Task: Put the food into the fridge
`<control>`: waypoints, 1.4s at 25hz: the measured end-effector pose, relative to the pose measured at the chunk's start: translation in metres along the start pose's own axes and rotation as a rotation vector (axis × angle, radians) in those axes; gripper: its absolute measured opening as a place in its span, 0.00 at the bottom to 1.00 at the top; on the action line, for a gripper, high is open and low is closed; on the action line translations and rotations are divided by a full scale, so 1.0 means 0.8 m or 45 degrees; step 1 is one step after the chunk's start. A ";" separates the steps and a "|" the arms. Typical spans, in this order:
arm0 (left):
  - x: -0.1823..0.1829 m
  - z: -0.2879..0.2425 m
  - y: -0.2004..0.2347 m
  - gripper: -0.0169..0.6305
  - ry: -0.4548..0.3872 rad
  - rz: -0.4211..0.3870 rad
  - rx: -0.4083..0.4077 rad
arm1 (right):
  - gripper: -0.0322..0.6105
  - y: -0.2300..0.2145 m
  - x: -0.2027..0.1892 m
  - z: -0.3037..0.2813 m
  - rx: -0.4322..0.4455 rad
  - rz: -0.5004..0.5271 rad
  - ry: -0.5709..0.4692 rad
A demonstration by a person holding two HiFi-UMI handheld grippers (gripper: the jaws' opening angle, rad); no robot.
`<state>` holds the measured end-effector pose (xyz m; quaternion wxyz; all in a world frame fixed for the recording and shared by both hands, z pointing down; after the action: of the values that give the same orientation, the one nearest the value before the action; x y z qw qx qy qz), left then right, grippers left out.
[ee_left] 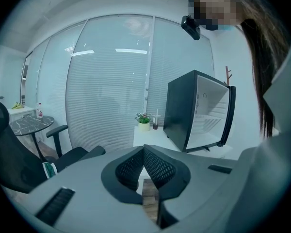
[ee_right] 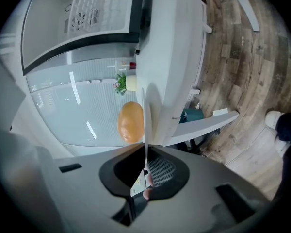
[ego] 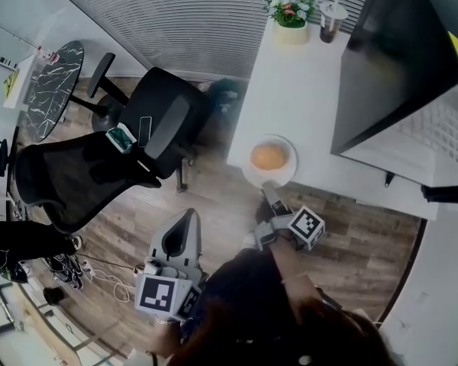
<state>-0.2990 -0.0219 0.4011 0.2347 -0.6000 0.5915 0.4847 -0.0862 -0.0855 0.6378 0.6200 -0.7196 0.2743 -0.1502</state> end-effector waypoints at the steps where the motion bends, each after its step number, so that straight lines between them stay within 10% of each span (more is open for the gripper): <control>1: -0.001 0.002 0.000 0.02 -0.001 -0.003 -0.008 | 0.07 0.001 -0.001 0.003 0.003 -0.008 -0.006; 35: 0.012 0.059 0.010 0.02 -0.110 -0.045 -0.333 | 0.07 0.143 -0.008 0.102 0.182 0.219 -0.140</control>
<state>-0.3226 0.0119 0.3752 0.1883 -0.6143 0.5020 0.5789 -0.0700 -0.0245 0.5118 0.6946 -0.6544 0.2890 -0.0759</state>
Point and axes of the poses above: the fingertips, and each gripper's own axes: z backward along the fingers, y to its left, x out of its top, the point moved 10 cm from there along z, backward along the fingers, and after that the axes turned 14 degrees about z, right-handed, at the moved point
